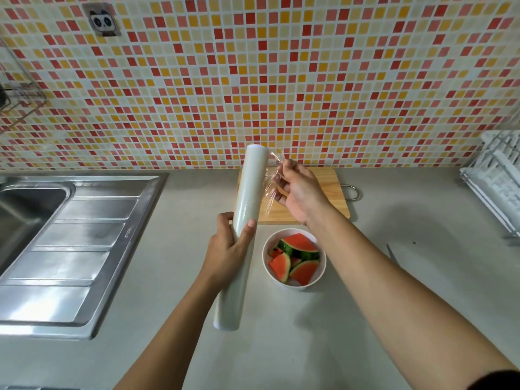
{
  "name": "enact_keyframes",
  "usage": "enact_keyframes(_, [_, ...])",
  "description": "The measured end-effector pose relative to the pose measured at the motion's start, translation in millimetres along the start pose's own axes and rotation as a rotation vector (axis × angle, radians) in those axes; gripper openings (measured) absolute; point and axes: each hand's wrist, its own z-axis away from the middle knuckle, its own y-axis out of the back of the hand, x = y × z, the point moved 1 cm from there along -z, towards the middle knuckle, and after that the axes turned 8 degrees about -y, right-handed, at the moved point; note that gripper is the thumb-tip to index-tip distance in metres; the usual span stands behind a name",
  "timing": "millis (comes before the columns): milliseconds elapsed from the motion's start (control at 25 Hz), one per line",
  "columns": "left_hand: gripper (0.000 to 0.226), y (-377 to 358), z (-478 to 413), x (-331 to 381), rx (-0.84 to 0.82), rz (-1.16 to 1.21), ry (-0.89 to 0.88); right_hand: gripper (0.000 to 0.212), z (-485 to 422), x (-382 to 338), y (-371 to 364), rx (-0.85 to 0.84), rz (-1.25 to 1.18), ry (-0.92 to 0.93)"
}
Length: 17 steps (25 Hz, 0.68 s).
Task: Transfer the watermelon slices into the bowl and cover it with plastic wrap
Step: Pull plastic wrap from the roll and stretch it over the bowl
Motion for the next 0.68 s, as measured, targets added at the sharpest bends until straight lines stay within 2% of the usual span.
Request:
enact_keyframes(280, [0.043,3.0,-15.5,10.2,0.122,-0.251,-0.012,0.018,-1.3,-0.8,4.8,0.009,-0.148,-0.018])
enact_keyframes(440, [0.054,15.1,-19.4,24.2,0.141,-0.308,-0.111,0.013,-2.9,1.0,9.1,-0.090,-0.237,0.044])
enact_keyframes(520, [0.057,26.6,-23.9,32.7,0.159,-0.368,-0.167,0.023,-3.3,5.6,11.5,-0.129,-0.284,0.065])
enact_keyframes(600, [0.059,38.6,-30.2,41.2,0.191,-0.445,-0.220,0.027,-4.0,18.9,7.0,-0.117,-0.261,0.041])
enact_keyframes(680, [0.059,50.5,-35.2,48.5,0.215,-0.509,-0.262,0.025,-2.4,41.6,-3.2,-0.092,-0.133,-0.020])
